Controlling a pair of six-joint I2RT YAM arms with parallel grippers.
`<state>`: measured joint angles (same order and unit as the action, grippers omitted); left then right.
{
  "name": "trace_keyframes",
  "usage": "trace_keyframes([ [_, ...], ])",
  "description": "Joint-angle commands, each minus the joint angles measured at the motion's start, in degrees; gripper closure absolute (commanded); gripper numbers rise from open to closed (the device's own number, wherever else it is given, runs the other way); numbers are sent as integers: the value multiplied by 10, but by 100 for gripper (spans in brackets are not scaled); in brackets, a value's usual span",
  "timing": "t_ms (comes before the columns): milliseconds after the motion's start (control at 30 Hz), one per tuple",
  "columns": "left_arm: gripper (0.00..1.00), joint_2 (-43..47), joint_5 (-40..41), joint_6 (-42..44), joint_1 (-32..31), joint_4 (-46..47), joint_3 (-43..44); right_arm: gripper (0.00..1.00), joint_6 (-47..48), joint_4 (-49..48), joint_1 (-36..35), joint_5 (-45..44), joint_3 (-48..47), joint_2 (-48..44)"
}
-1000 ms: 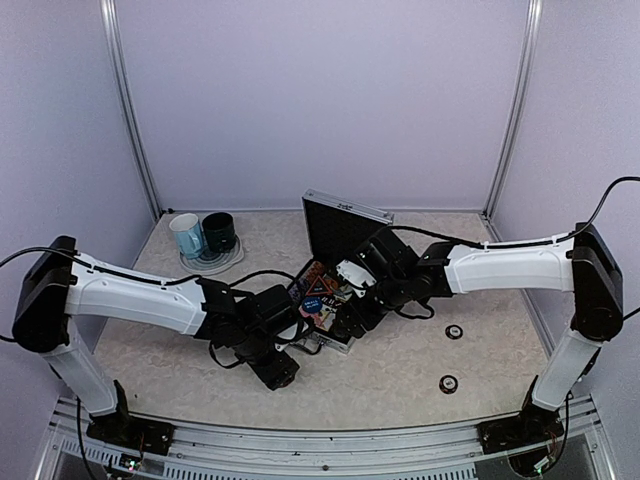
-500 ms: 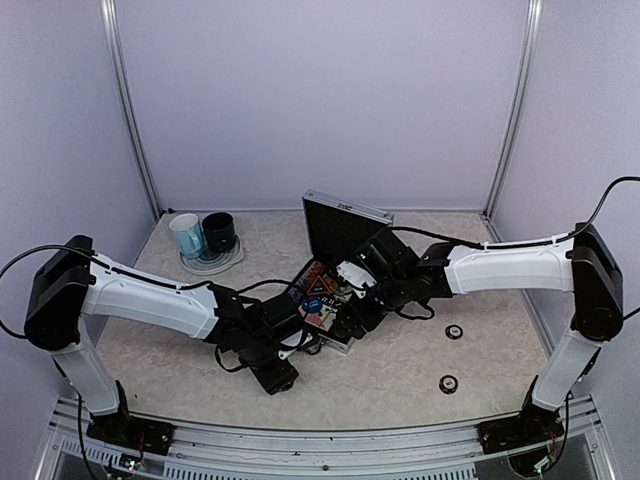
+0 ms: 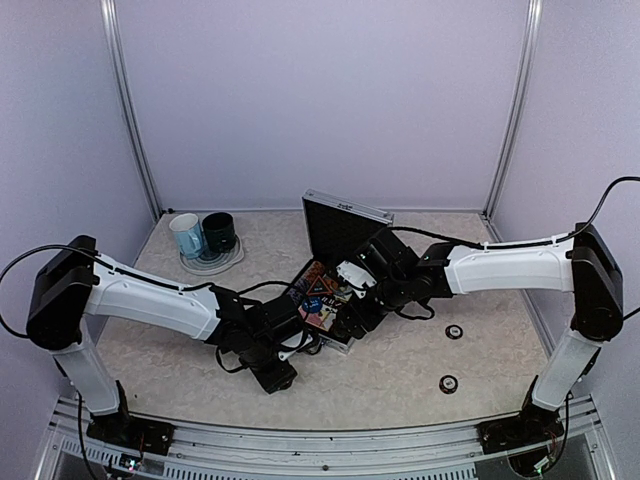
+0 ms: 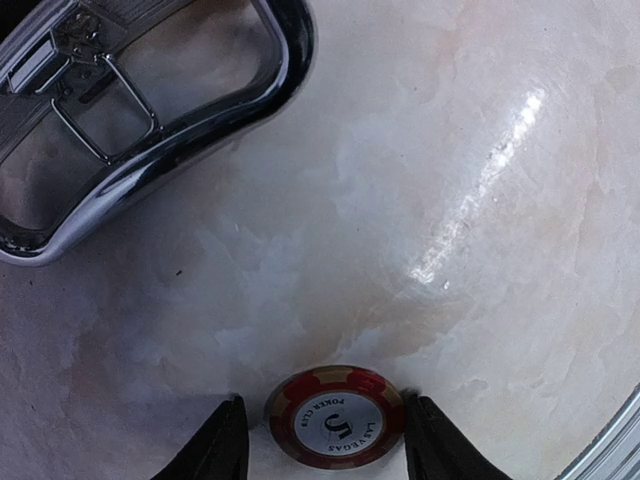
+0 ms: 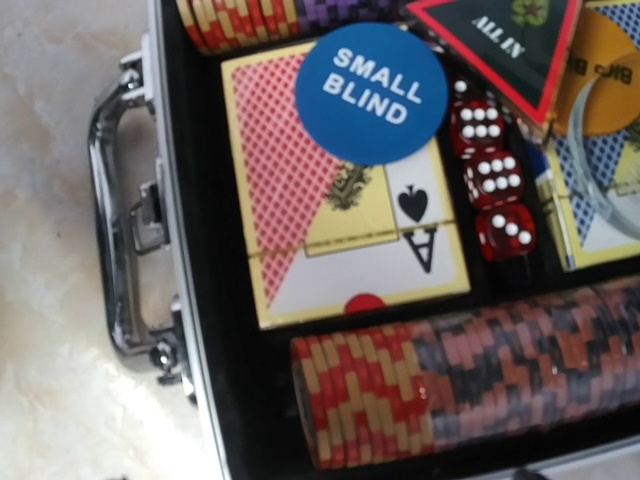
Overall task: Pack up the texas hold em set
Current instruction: Pick up the pile of poker chips from the center of the board.
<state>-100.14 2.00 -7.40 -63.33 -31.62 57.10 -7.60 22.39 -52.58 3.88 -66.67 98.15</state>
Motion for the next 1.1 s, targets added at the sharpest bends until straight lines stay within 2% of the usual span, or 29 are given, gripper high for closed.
trace_keyframes([
  [0, 49, -17, -2, 0, 3, 5, -12, 18, -1, -5, 5, 1, 8, 4],
  [433, 58, -12, 14, -25, 0, -5, -5, 18, 0, -2, 5, 3, 1, 3],
  [1067, 58, -4, 35, -29, 5, 3, 13, 18, -8, -2, 5, 18, -6, 3],
])
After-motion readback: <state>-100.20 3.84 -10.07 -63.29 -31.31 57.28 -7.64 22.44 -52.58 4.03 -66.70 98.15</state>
